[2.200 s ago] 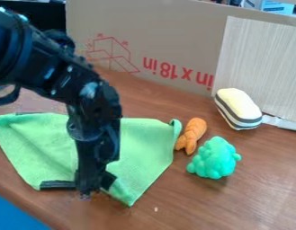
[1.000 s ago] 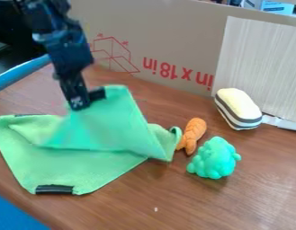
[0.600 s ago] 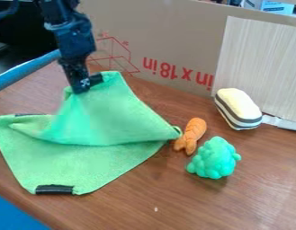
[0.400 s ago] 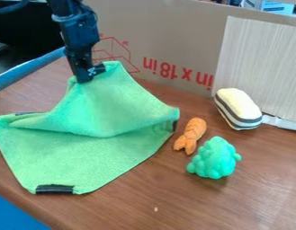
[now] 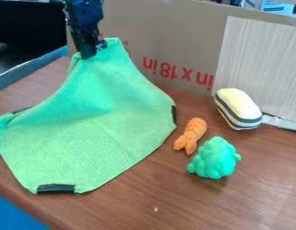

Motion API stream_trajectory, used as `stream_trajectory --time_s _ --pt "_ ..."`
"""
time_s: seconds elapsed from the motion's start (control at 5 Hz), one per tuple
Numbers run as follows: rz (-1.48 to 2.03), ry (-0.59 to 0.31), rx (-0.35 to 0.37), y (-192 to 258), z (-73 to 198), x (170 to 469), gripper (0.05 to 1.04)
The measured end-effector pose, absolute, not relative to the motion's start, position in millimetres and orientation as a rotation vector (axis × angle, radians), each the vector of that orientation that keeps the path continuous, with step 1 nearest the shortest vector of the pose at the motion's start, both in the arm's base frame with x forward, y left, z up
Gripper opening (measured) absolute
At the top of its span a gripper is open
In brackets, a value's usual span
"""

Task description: Unfold the cloth from bottom right to top left

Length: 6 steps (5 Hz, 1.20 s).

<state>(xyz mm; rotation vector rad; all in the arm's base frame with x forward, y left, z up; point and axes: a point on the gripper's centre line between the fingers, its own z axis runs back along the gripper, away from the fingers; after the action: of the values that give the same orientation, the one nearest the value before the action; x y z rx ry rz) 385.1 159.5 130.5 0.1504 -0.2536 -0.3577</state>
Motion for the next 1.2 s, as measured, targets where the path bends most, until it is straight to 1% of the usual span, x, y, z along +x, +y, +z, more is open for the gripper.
stream_trajectory --time_s 0.2,0.4,0.8,1.0,1.2 --pt "-0.383 -0.245 0.252 160.6 126.0 398.5 0.079" --pt "-0.423 -0.227 0.278 160.8 117.5 414.2 0.079" --pt "-0.400 -0.220 0.289 177.2 110.3 434.6 0.079" --pt "-0.362 -0.210 0.259 194.8 106.0 438.9 0.093" --pt "-0.378 -0.199 0.262 200.3 107.4 441.2 0.196"
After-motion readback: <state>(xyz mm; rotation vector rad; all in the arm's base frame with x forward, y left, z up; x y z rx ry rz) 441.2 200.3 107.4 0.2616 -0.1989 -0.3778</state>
